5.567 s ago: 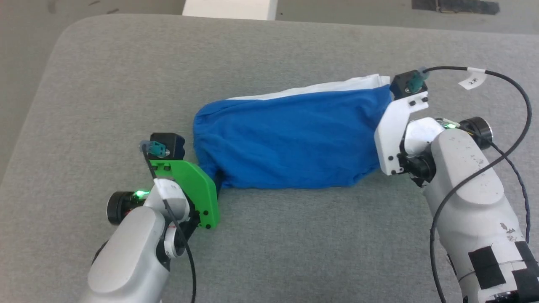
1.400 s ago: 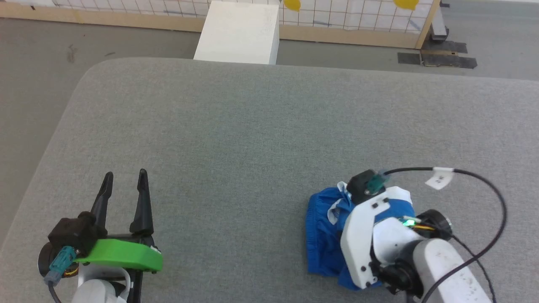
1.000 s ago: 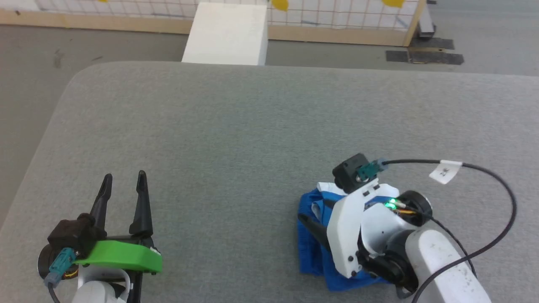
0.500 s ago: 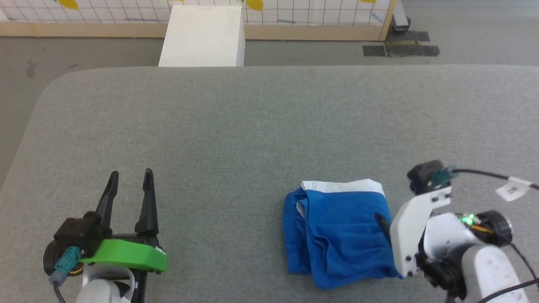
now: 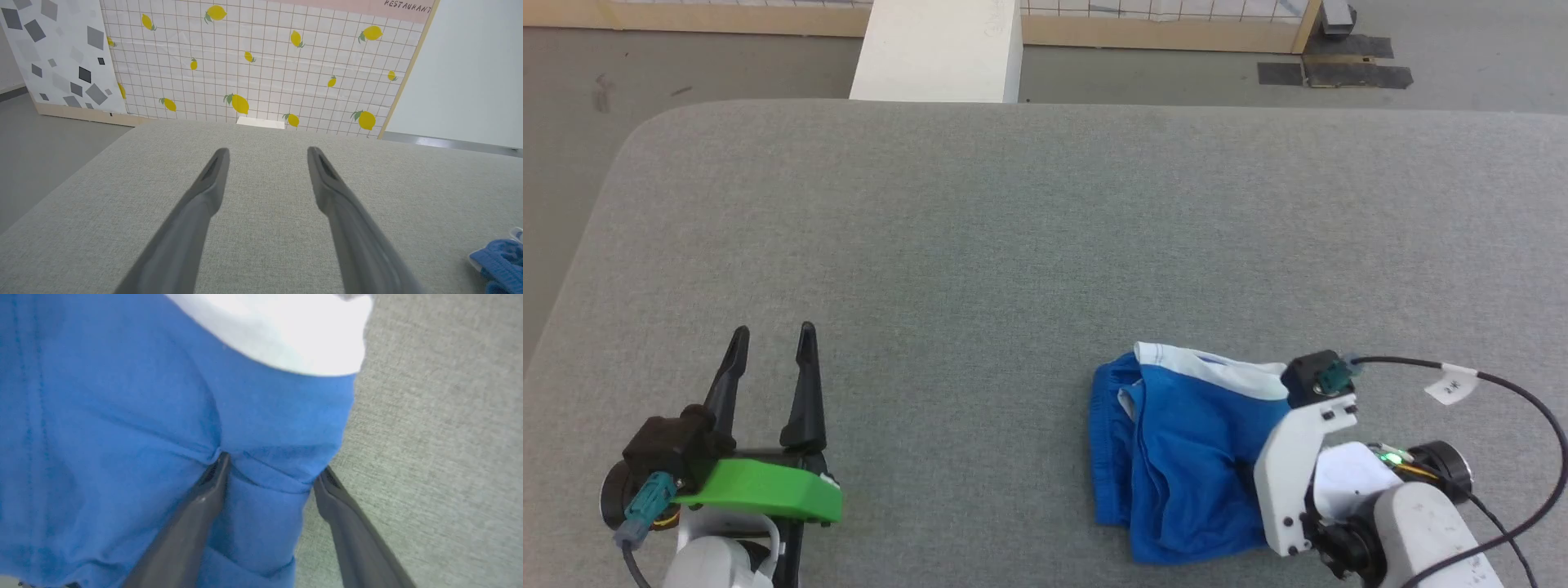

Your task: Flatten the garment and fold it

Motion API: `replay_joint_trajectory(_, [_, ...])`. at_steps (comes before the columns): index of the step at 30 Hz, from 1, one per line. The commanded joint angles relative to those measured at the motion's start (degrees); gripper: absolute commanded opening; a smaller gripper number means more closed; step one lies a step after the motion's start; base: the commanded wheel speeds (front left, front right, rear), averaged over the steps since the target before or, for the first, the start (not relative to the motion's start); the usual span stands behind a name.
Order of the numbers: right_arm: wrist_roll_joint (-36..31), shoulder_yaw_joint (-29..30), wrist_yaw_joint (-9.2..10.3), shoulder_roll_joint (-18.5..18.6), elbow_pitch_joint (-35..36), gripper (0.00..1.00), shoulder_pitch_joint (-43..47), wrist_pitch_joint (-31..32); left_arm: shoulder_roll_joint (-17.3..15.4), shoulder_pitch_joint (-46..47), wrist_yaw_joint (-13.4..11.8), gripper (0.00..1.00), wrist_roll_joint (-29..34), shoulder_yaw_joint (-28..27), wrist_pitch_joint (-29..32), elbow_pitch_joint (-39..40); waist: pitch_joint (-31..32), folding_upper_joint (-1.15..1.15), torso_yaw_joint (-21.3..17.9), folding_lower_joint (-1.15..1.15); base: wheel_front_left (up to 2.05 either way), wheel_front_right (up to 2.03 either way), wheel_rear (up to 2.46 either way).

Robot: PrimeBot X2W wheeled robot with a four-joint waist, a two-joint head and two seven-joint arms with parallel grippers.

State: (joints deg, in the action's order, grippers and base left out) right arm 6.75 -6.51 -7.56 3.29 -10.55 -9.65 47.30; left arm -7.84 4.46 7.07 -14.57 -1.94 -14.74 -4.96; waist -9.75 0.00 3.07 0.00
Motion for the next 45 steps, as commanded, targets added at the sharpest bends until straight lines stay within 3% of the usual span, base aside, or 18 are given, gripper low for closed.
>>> replay_joint_trajectory(1, [0.53,-1.18,0.08,-0.40,-2.18,0.17,-0.18,-0.62,-0.38,0.76,0.36,1.00,0.02,-0.14,-0.26,-0.06,0.22,0.00,-0.55,0.00,0.00,0.00,0.00])
replay_joint_trajectory(2, [1.00,-1.38,0.08,-0.40,-2.48,0.00,-0.71,-1.16,-0.40,0.59,0.36,1.00,0.03,-0.22,-0.26,-0.03,0.33,0.00,-1.09,0.00,0.00,0.00,0.00])
replay_joint_trajectory(7, [0.74,-1.53,0.08,0.86,-2.41,0.00,-2.45,-0.87,-0.39,-0.18,0.37,1.00,0.03,-0.56,-0.26,0.54,0.37,0.00,-5.17,0.00,0.00,0.00,0.00])
replay_joint_trajectory(16, [2.41,-1.52,0.08,12.14,2.37,0.00,-5.79,2.21,-0.95,0.70,0.40,1.00,0.26,0.14,-0.26,2.73,-2.99,0.00,-14.51,0.00,0.00,0.00,0.00])
replay_joint_trajectory(22, [3.09,-0.11,0.08,20.85,4.45,0.00,-9.29,1.92,-2.70,2.65,0.41,1.00,0.09,0.94,-0.26,5.04,-8.09,0.00,-16.74,0.00,0.00,0.00,0.00])
replay_joint_trajectory(28, [2.99,1.79,0.08,29.70,1.94,0.00,-12.22,-1.02,-4.97,4.28,0.41,1.00,-0.56,1.02,0.07,7.39,-13.27,0.00,-15.82,0.00,0.00,0.00,0.00])
replay_joint_trajectory(33, [0.72,8.44,0.08,30.74,-1.58,0.00,-14.83,-2.47,-6.62,4.84,0.30,1.00,-0.90,-0.07,0.65,9.33,-16.02,0.00,-14.44,0.00,0.00,0.00,0.00])
replay_joint_trajectory(41, [-5.20,19.07,0.08,29.25,-3.42,0.00,-16.88,-3.83,-8.14,4.87,0.11,1.00,-1.41,-0.85,1.70,11.36,-18.13,0.00,-12.92,0.00,0.00,0.00,0.00])
replay_joint_trajectory(42, [-5.65,20.20,0.08,28.88,-3.53,0.29,-17.06,-3.89,-8.22,4.86,0.08,1.00,-1.46,-0.89,1.74,11.49,-18.30,0.00,-12.85,0.00,0.00,0.00,0.00])
replay_joint_trajectory(43, [-6.28,21.33,0.08,28.76,-3.66,1.00,-17.20,-4.37,-8.23,4.85,-0.03,1.00,-1.52,-0.92,1.76,11.61,-18.46,0.00,-12.75,0.00,0.00,0.00,0.00])
replay_joint_trajectory(45, [-8.33,23.28,0.08,29.62,-3.81,1.00,-17.86,-9.67,-8.26,4.78,-0.27,1.00,-1.70,-0.87,1.73,11.68,-18.64,0.00,-12.62,0.00,0.00,0.00,0.00])
